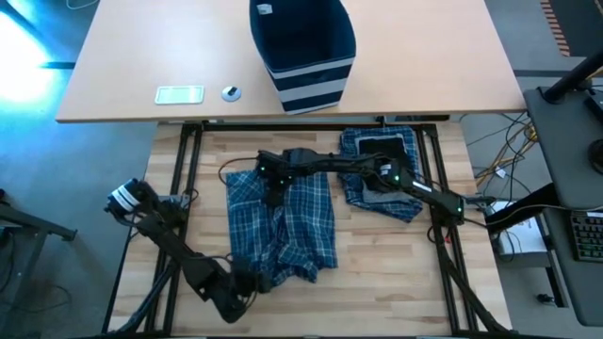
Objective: Fold Laundry from Bin
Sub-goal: Fold the blue patterned long sleeve
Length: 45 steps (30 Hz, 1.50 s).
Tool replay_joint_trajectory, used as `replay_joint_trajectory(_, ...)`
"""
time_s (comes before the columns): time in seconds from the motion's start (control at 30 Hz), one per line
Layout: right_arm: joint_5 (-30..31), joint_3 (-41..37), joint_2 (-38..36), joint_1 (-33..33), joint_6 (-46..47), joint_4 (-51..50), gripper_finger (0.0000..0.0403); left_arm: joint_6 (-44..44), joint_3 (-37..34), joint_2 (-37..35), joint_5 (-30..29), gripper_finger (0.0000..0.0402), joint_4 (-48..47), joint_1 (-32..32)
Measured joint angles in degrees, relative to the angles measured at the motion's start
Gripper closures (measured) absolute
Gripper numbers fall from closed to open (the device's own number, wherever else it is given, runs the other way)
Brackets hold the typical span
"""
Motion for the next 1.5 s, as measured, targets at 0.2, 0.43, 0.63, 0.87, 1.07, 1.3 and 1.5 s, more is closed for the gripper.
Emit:
replay_joint_trajectory(0.2, -0.6, 0.1, -1.1, 1.0, -0.4, -0.2, 0.0394, -0.4, -0.2, 1.7, 0.9, 0.0157, 2.8, 1.9)
replay_joint_trajectory(0.43, -0.7, 0.1, -7.8, 4.5, -1.1, -5.1, 0.0394, -0.2, 0.9, 0.9, 1.4, 0.0213, 3.5, 2.3)
replay_joint_trajectory(0.63, 0.6, 0.1, -13.7, 13.9, -1.0, -11.7, 0.0394, 0.9, 1.2, -0.9, 2.8, 0.0352, -1.6, 2.4)
replay_joint_trajectory(0.87, 5.4, 0.1, -16.9, 29.1, 3.2, -13.8, 0.0394, 0.6, 1.2, -6.4, 6.1, 0.0379, -19.0, 5.1)
replay_joint_trajectory(1.07, 12.7, -0.1, -15.0, 37.5, 5.0, -12.0, 0.0365, 5.8, -1.3, -9.1, 15.3, 0.0391, -23.2, 10.8)
replay_joint_trajectory(1.3, 23.1, -0.7, -6.5, 39.3, 1.6, -6.7, 0.0277, 26.5, -1.9, -10.7, 29.9, 0.0393, -22.2, 17.7)
replay_joint_trajectory(1.5, 23.5, -0.8, -3.3, 39.6, 7.1, -8.2, 0.0236, 43.8, -1.9, -11.8, 43.5, 0.0389, -22.2, 22.3)
